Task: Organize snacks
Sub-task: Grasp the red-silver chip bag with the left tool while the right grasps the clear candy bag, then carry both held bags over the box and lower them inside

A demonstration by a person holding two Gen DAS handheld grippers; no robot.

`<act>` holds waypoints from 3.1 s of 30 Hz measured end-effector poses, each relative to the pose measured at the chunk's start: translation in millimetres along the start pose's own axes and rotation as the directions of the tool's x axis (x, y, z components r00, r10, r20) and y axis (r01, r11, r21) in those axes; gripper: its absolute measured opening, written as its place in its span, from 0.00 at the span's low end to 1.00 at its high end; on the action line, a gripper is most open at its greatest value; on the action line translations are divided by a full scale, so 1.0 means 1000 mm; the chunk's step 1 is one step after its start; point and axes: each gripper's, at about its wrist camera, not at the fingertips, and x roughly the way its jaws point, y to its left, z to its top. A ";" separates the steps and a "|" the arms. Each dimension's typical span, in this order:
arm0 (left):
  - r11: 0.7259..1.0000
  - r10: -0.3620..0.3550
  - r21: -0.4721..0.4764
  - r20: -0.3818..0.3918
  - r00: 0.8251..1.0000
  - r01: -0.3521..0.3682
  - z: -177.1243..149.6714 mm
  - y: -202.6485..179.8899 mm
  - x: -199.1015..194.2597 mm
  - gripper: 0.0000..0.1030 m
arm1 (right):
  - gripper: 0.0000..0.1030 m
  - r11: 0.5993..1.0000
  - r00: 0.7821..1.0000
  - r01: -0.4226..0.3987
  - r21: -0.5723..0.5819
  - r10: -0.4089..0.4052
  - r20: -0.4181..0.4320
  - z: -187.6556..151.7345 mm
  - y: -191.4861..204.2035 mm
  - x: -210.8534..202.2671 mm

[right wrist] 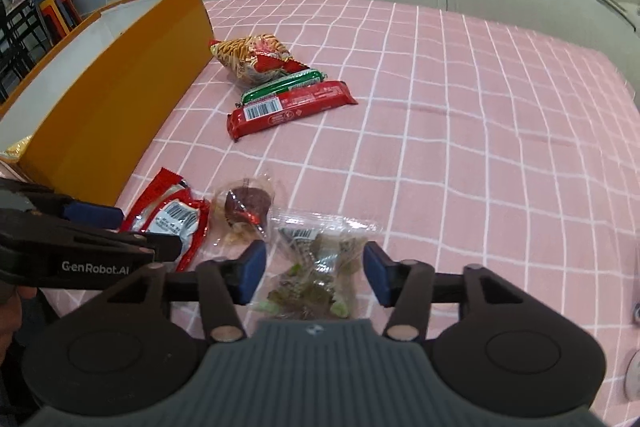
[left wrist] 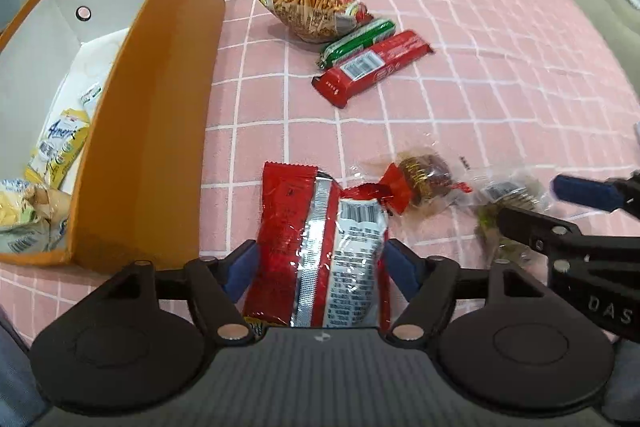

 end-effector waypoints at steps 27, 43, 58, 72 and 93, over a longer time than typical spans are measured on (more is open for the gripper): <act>0.998 -0.016 0.063 -0.012 1.000 0.016 -0.002 -0.003 0.014 0.75 | 0.40 0.997 0.996 0.004 -0.078 -0.010 -0.087 -0.008 0.012 0.023; 0.997 -0.071 0.016 0.070 0.995 0.070 -0.005 0.008 -0.062 0.75 | 0.39 0.994 0.999 0.047 -0.097 -0.046 0.005 0.000 0.037 -0.028; 0.994 -0.053 -0.080 0.273 0.960 0.077 0.023 0.082 -0.150 0.75 | 0.39 0.976 0.981 -0.005 -0.218 0.047 0.188 0.062 0.088 -0.081; 0.992 0.122 -0.064 0.268 0.956 -0.109 0.058 0.171 -0.152 0.75 | 0.39 0.872 0.959 -0.081 -0.482 0.201 0.202 0.112 0.197 -0.061; 0.990 0.115 0.075 0.095 0.989 -0.122 0.075 0.208 -0.070 0.75 | 0.39 0.617 0.993 0.022 -0.786 0.080 0.091 0.133 0.266 0.044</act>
